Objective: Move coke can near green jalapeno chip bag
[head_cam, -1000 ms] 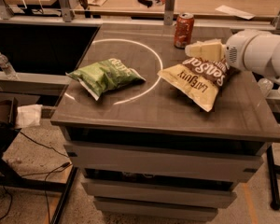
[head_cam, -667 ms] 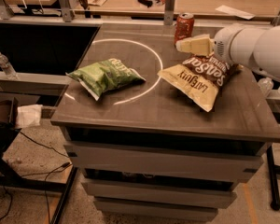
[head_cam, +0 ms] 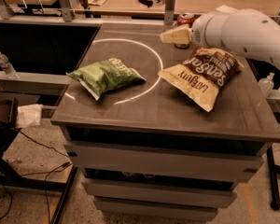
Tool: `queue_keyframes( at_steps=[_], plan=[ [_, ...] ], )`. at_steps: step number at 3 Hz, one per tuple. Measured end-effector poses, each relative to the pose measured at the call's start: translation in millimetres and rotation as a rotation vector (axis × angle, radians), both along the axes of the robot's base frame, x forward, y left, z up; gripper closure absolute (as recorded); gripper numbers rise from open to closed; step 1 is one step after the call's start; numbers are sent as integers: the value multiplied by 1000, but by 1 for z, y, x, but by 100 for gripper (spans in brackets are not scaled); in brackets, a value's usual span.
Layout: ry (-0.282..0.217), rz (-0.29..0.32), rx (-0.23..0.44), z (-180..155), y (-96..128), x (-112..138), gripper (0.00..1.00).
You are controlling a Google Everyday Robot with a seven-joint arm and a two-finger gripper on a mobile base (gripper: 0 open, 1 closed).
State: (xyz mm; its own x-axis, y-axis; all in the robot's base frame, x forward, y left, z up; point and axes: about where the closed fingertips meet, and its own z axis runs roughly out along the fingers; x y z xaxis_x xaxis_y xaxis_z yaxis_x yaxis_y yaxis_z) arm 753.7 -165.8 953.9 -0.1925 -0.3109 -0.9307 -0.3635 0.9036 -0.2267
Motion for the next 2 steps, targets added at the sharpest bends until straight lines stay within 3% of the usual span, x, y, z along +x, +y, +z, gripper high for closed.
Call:
queue_keyframes(
  at_steps=[1, 2],
  plan=[
    [47, 14, -61, -6, 9, 41, 0],
    [48, 14, -61, -6, 10, 41, 0]
  ],
)
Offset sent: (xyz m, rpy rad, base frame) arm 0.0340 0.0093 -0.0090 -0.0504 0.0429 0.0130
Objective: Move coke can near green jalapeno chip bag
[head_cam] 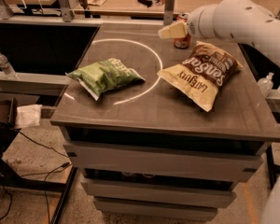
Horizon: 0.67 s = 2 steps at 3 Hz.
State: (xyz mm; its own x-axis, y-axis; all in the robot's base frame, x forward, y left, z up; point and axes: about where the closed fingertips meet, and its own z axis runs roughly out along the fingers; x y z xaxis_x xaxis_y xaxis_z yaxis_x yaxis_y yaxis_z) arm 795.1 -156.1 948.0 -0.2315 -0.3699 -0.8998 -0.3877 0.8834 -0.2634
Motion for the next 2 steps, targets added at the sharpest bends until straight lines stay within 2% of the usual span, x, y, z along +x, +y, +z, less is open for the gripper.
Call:
queue_keyframes(
  at_steps=[1, 2],
  plan=[
    [16, 14, -9, -11, 0, 6, 0],
    [33, 24, -46, -23, -5, 22, 0]
  ],
)
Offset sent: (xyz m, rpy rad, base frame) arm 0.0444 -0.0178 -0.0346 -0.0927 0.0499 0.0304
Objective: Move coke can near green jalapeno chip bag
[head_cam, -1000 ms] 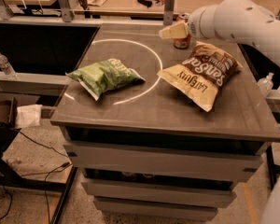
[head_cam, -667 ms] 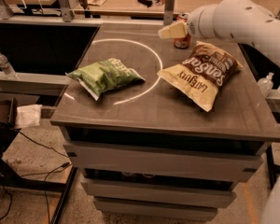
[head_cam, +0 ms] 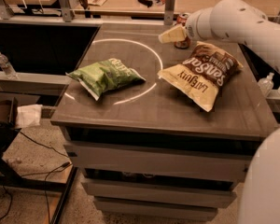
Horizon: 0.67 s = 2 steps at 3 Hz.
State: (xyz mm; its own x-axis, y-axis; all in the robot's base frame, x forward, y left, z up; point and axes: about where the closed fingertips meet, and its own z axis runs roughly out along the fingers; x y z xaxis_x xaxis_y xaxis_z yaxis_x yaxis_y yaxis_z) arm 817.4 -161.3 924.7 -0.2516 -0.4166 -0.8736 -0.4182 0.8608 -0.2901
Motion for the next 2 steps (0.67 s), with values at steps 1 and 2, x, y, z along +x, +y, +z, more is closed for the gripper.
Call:
queue_keyframes(
  at_steps=[1, 2],
  plan=[
    [2, -11, -17, -3, -8, 23, 0],
    [-5, -20, -17, -2, -13, 49, 0]
  ],
)
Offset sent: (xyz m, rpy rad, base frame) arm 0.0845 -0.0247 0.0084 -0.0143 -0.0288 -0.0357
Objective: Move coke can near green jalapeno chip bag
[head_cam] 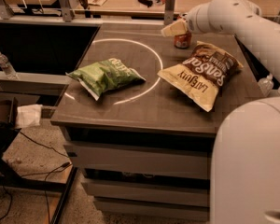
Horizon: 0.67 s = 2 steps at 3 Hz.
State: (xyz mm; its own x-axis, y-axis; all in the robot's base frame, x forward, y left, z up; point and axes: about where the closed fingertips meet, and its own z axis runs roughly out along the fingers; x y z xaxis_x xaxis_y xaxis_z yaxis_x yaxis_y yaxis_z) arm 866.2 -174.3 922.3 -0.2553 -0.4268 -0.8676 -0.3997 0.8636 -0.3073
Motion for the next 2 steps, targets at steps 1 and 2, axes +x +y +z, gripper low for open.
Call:
queue_keyframes(
  at_steps=[1, 2],
  plan=[
    [21, 16, 19, -5, 7, 12, 18],
    [34, 33, 51, -6, 11, 18, 40]
  ],
)
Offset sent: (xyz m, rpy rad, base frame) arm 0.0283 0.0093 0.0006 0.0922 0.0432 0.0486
